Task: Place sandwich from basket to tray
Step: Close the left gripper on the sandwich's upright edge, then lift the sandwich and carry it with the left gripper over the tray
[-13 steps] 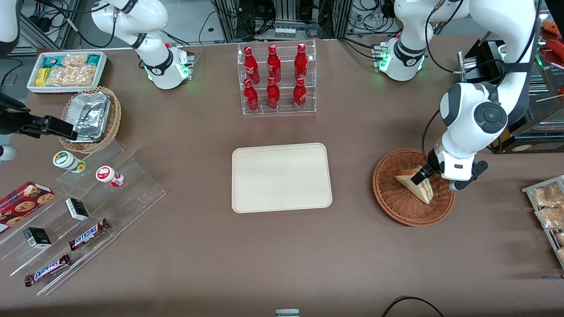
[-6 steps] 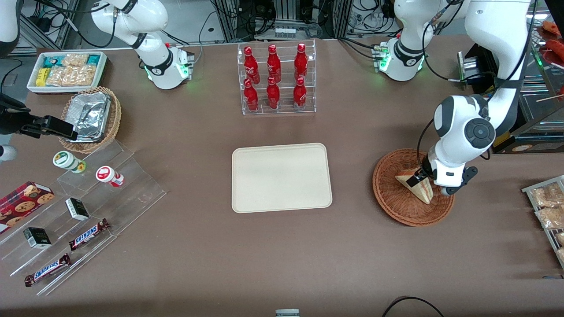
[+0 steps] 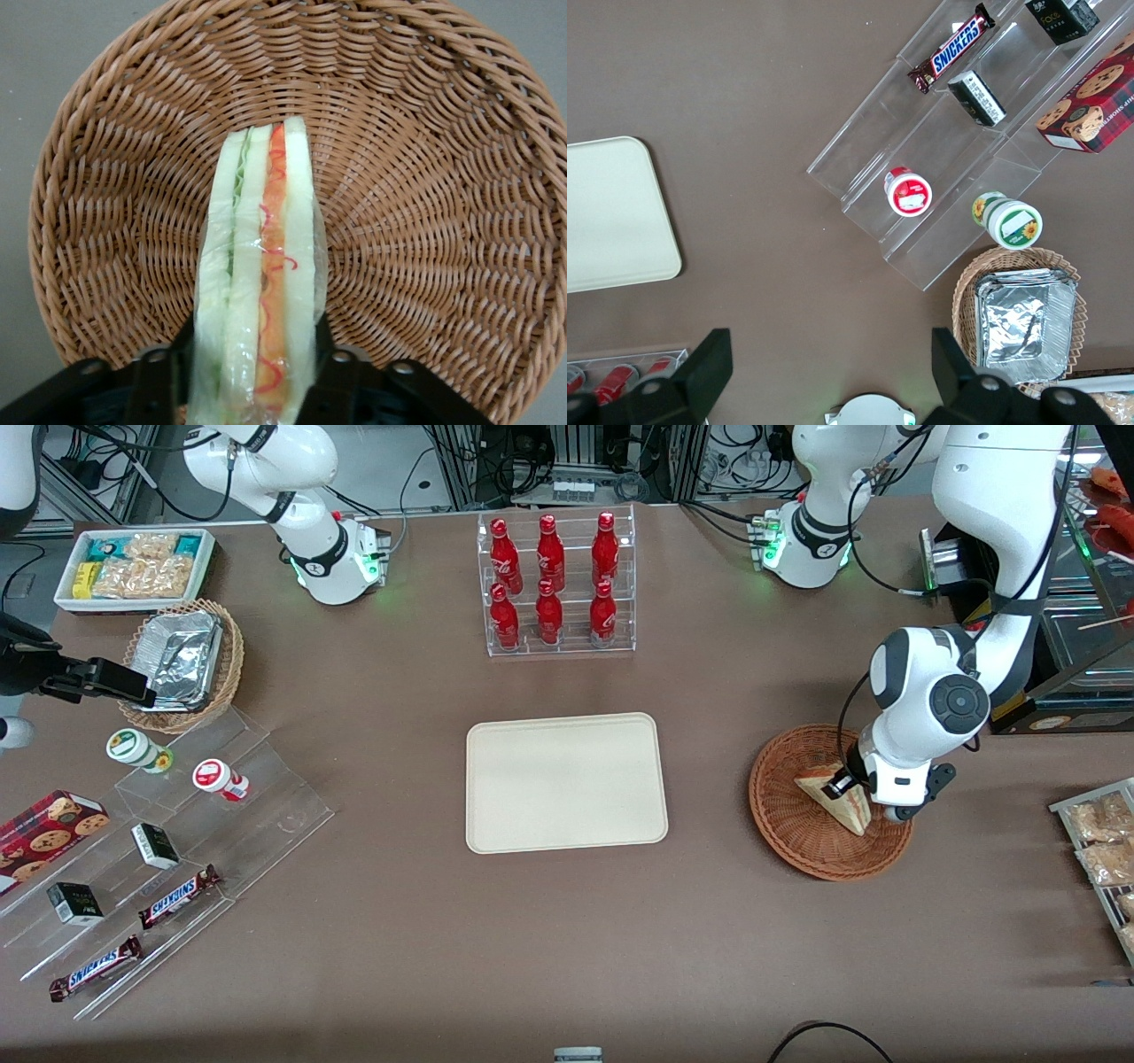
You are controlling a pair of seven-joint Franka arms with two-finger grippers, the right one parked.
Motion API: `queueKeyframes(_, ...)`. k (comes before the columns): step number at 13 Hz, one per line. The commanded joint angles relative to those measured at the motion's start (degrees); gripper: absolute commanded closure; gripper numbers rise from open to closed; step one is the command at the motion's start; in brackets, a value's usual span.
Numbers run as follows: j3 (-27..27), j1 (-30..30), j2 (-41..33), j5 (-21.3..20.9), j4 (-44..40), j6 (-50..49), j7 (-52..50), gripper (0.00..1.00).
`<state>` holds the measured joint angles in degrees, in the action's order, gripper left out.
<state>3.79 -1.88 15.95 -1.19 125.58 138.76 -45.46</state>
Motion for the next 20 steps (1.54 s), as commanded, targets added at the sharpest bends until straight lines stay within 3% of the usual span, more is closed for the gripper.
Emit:
queueKeyframes(1, -0.18, -0.05, -0.74, 0.49, -0.24, -1.37, -0.68, 1.00)
queueKeyframes(5, 0.95, -1.54, -1.01, -0.39, -10.23, -15.41, 1.68, 1.00)
queueKeyframes(9, 1.40, -8.47, 0.57, -0.30, -21.15, -28.09, 8.00, 1.00)
queueKeyframes(13, 1.66, -16.12, 3.81, -0.13, -24.76, -28.29, 11.79, 1.00)
queueKeyframes(15, 1.66, -20.51, 9.77, 0.13, -30.89, -28.89, 15.66, 1.00)
queueKeyframes(20, 1.66, -29.04, 20.51, 0.49, -41.71, -28.46, 9.25, 1.00)
